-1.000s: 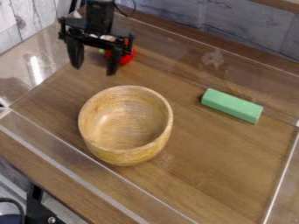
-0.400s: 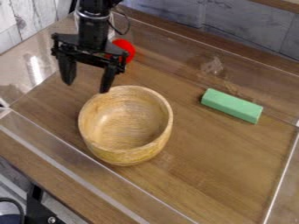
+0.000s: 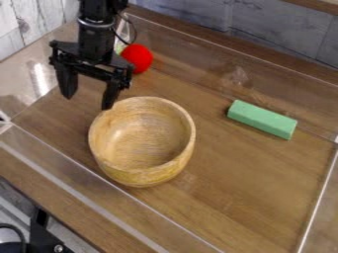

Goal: Move the red fruit to the right

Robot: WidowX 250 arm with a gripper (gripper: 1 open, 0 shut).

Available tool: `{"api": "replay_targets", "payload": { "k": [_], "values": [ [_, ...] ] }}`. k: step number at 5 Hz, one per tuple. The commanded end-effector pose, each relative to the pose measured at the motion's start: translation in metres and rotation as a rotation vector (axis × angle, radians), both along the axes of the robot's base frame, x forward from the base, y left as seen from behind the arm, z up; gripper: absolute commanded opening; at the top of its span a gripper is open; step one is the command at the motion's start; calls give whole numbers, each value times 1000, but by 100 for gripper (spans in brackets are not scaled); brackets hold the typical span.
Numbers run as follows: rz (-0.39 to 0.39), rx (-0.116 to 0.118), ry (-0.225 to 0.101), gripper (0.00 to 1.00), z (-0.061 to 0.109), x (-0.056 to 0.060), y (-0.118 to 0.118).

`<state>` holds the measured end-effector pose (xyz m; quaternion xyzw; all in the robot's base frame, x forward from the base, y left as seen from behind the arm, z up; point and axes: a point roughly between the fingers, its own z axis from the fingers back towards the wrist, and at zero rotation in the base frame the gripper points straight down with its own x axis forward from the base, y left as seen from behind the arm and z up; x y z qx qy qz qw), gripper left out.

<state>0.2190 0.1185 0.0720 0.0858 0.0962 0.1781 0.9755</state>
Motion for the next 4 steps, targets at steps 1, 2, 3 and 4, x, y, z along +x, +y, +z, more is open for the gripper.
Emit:
{"api": "replay_targets", "payload": {
  "k": [1,2,3,4],
  "values": [
    [-21,14,-22,100,-1,1,16],
    [28,12,-9,100,15,-2,20],
    [68,10,-3,100,29,-3,20],
    [116,7,1,100,29,-8,27]
  ]
}}
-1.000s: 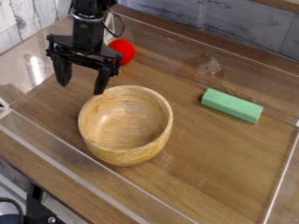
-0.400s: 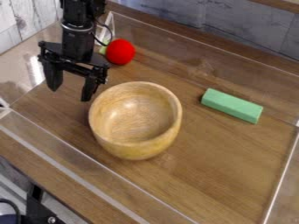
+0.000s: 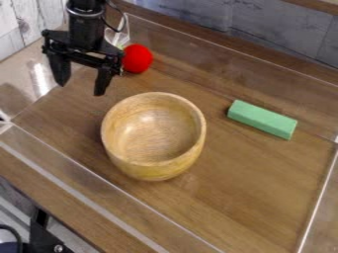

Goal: Move the red fruit to the right

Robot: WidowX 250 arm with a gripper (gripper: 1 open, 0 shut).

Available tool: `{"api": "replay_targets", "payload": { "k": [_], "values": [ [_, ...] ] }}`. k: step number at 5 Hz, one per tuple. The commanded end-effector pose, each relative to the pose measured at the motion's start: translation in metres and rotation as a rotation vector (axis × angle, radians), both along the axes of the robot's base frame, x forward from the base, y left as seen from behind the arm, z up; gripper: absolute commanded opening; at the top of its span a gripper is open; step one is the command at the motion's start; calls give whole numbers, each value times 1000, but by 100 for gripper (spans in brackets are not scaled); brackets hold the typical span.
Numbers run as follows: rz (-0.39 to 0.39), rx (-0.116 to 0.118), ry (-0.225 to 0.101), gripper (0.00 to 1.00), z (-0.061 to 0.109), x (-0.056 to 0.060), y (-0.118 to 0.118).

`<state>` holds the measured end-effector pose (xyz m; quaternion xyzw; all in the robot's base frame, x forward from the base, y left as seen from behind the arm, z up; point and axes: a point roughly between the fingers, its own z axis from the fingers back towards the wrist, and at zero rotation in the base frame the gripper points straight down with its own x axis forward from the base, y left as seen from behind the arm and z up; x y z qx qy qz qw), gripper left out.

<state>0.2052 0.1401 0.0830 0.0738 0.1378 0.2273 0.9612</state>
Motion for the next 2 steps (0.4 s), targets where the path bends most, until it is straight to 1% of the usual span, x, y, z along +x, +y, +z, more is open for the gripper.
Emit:
{"api": "replay_targets", "payload": {
  "k": [1,2],
  "values": [
    [48,40,-39,0,10,-1,8],
    [52,42,-14,100,12,-13,6]
  ]
}}
